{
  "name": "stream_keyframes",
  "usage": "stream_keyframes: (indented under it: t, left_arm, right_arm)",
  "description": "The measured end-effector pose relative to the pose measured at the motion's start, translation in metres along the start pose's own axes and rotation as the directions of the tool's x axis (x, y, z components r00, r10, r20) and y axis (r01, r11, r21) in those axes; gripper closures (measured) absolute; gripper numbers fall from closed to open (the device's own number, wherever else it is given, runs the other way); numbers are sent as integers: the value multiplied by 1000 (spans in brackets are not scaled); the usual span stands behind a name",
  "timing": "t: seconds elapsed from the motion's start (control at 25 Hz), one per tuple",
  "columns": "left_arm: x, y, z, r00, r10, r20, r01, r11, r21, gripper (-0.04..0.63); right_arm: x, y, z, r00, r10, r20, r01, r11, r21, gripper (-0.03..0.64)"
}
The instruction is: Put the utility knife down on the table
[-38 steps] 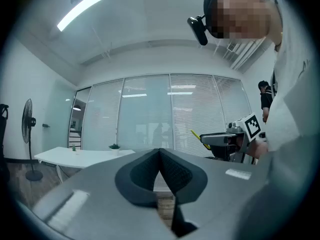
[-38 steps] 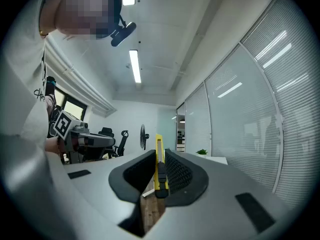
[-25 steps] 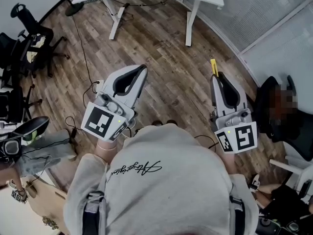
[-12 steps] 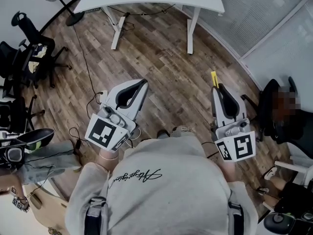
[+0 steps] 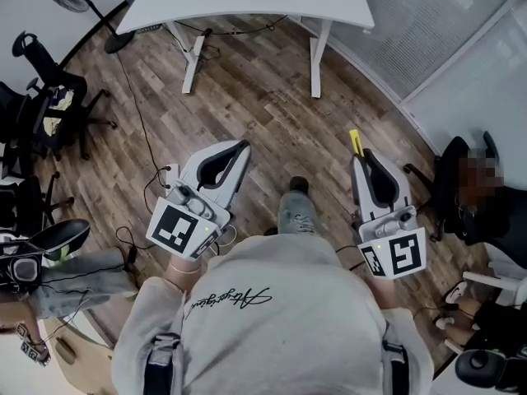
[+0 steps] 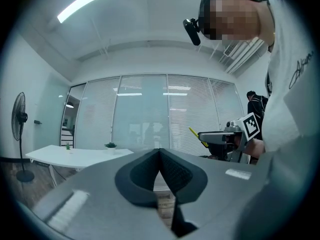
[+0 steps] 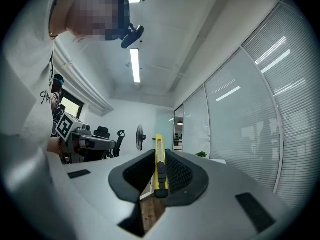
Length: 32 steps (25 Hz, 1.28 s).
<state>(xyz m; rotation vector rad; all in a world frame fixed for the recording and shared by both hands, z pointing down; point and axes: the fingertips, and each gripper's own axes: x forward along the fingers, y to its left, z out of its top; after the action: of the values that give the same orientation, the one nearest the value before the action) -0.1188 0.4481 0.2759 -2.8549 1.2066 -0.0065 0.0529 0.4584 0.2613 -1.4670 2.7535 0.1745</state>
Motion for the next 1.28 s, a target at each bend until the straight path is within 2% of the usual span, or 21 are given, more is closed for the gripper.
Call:
stream_keyframes:
  t: [0.32, 0.96, 1.12, 1.28]
  left_arm:
    - [53, 40, 0, 1000, 13, 16, -13, 1000, 16, 597]
    - [217, 89, 17, 999, 28, 43, -31, 998, 52, 597]
    - [243, 107, 18, 997, 61, 52, -63, 997, 38, 597]
    - [258, 121, 15, 998, 46, 35, -47, 998, 36, 597]
  right_arm:
    - [52, -47, -8, 1000, 7, 28, -8, 1000, 20, 557]
    - [148, -192, -10, 996, 63, 58, -65, 997, 34, 557]
    - [171, -212, -7, 993, 105, 55, -107, 994, 34, 557]
    - [192, -223, -8, 993, 102, 57, -104, 994, 39, 557]
